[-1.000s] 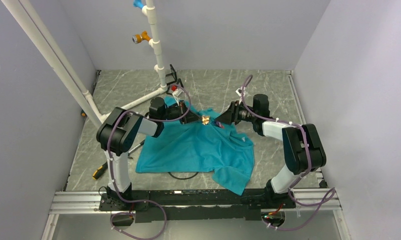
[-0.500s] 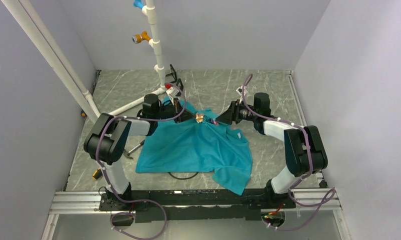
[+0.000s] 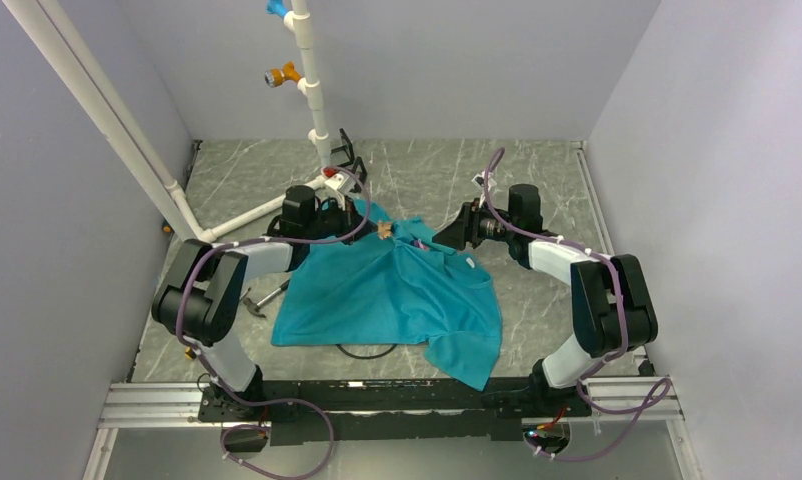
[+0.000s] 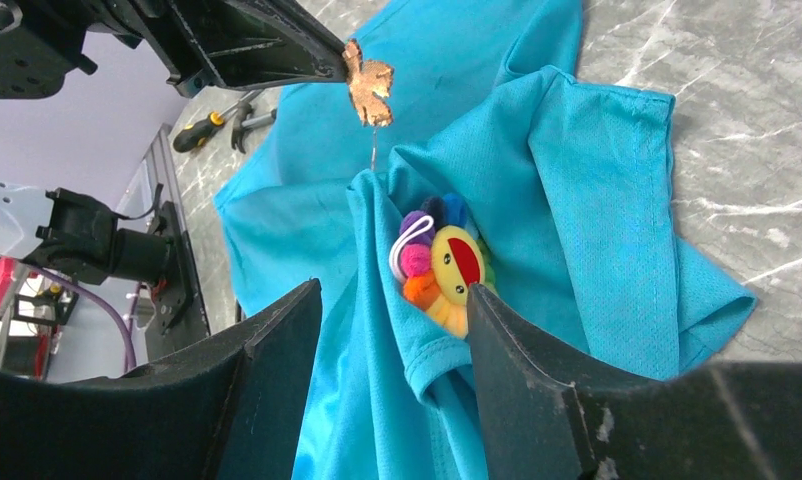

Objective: Remove the brooch from the garment
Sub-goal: Remove the brooch from the clothes.

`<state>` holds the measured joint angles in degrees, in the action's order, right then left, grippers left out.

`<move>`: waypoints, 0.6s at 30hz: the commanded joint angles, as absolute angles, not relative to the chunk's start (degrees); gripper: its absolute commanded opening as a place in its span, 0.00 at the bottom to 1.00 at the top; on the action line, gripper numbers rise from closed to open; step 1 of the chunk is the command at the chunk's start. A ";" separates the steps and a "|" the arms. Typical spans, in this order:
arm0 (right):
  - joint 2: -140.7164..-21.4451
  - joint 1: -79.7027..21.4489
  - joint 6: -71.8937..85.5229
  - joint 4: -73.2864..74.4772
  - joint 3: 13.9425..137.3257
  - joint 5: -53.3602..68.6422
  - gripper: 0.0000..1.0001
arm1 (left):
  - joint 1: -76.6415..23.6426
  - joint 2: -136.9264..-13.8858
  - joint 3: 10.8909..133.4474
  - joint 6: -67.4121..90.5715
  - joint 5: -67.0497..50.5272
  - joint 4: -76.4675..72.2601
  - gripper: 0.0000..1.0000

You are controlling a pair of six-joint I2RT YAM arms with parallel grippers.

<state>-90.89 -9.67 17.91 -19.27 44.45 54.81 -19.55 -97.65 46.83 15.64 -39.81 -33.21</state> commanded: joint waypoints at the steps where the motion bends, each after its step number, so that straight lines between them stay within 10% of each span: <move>1: -88.11 -9.40 15.28 -18.96 46.81 56.07 0.58 | -19.25 -92.75 47.70 9.77 -33.70 -29.12 0.00; 18: -82.34 -10.21 2.57 -7.19 52.29 61.37 0.58 | -18.35 -82.88 58.69 -13.84 -58.51 1.55 0.00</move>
<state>-86.13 -9.63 8.40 -10.57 48.42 56.38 -18.15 -85.56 53.43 -3.22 -47.66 -10.66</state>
